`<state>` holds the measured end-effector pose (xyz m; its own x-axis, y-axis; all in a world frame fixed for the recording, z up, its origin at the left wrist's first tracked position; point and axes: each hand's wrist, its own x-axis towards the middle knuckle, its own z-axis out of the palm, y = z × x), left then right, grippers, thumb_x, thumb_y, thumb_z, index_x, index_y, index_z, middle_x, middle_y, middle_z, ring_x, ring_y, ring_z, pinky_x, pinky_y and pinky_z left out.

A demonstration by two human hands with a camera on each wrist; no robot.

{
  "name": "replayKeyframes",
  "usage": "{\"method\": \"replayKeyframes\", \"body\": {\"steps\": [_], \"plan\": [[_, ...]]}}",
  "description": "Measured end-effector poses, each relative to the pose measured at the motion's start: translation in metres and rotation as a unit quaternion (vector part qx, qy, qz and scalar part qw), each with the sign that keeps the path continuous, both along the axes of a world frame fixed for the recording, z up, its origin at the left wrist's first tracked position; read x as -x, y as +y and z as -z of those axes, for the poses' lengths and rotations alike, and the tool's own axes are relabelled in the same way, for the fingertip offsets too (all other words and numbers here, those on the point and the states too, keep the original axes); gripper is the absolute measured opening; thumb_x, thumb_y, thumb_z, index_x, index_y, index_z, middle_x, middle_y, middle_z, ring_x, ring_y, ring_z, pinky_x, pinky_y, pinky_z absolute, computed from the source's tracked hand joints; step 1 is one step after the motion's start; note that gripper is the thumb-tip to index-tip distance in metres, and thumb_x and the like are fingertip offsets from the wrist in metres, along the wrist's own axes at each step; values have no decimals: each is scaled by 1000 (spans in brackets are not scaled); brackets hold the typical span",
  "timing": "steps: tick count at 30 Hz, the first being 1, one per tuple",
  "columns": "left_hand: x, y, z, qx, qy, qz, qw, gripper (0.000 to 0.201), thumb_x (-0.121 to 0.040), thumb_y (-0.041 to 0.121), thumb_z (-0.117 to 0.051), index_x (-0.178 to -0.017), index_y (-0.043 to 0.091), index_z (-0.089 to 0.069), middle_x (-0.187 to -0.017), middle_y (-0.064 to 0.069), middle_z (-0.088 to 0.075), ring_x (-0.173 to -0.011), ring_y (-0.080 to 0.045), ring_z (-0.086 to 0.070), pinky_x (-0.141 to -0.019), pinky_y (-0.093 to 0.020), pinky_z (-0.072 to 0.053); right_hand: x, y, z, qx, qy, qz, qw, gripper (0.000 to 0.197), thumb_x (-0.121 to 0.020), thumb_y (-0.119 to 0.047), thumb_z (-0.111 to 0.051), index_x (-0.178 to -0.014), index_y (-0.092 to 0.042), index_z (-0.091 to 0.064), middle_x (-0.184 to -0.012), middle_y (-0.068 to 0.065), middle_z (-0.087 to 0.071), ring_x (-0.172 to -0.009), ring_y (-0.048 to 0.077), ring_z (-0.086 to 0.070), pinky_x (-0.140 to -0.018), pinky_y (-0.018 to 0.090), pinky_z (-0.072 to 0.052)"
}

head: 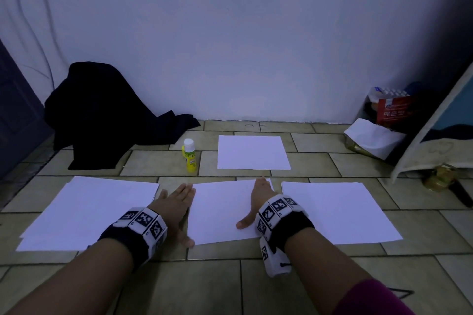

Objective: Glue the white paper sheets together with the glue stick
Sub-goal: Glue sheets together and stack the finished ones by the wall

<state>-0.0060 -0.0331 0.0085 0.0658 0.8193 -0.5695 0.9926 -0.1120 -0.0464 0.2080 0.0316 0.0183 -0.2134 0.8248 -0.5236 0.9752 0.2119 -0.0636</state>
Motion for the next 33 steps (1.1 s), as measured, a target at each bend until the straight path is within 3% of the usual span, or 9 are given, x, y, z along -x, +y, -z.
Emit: {"method": "replayKeyframes", "body": {"steps": [2, 6, 11, 15, 20, 23, 26, 29, 33], "plan": [[-2, 1, -7, -13, 15, 7, 1000, 122, -75, 68, -63, -153, 7, 8, -161, -7, 13, -148, -19, 12, -118, -49, 3, 5, -1, 1, -16, -9, 6, 1000, 138, -62, -62, -77, -146, 7, 7, -157, 21, 0, -146, 32, -5, -118, 44, -18], [-10, 9, -18, -118, 50, -6, 992, 85, -86, 75, -32, -138, 8, -44, -150, -9, -36, -144, -20, -20, -116, -55, 0, 11, -8, -6, -51, -26, -13, 998, 108, -61, -61, -79, -138, -3, -30, -146, 18, -19, -139, 35, -16, -106, 48, -32], [-35, 2, -10, -167, -57, 38, 984, 53, -97, 46, -46, -138, 13, -40, -146, -4, -38, -133, -22, -36, -112, -39, -24, 26, -22, -5, -53, -29, -31, 998, 83, -69, -43, -81, -131, -9, -38, -136, 18, -31, -128, 36, -29, -99, 49, -37], [-42, -4, -14, -161, -69, 25, 984, 46, -88, 44, -62, -122, 14, -53, -122, -4, -52, -113, -22, -50, -90, -31, -42, 37, -28, -7, -59, 21, -14, 998, 45, -91, -17, -54, -134, -11, -39, -137, 17, -35, -128, 34, -30, -102, 42, -32], [-26, -6, -13, -143, -133, -11, 981, 21, -79, 33, -75, -95, 24, -65, -91, 10, -56, -90, -10, -54, -77, -21, -42, 53, -35, 6, -36, 127, -16, 991, 51, -90, -32, -57, -137, -23, -40, -139, 7, -34, -133, 30, -25, -104, 46, -35], [-16, -5, -5, -158, -171, -46, 971, 36, -71, 37, -81, -97, 27, -59, -97, 11, -56, -95, -9, -52, -75, -19, -40, 59, -38, 11, -41, 152, -25, 987, 54, -84, -46, -63, -130, -26, -44, -141, 5, -32, -132, 28, -25, -103, 46, -33], [-11, 1, 3, -169, -163, -41, 971, 78, -65, 45, -83, -128, 20, -45, -131, 3, -45, -122, -15, -41, -97, -27, -39, 65, -40, 13, -66, 127, -32, 989, 58, -81, -47, -66, -127, -23, -41, -137, 6, -31, -129, 30, -26, -101, 47, -32], [-12, 6, 4, -122, -130, -45, 983, 116, -68, 48, -81, -152, 8, -11, -160, -5, -9, -147, -21, -8, -118, -40, -20, 72, -41, 14, -70, 116, -45, 990, 68, -79, -40, -72, -133, -19, -37, -139, 7, -29, -130, 30, -25, -103, 51, -31], [-11, 10, 6, -32, -78, -32, 996, 127, -74, 59, -71, -151, 6, 16, -159, -6, 21, -147, -21, 20, -117, -56, 0, 81, -37, 16, -30, 96, -77, 992, 90, -82, -32, -71, -150, -15, -14, -156, 4, -12, -145, 27, -8, -112, 56, -19]]}}
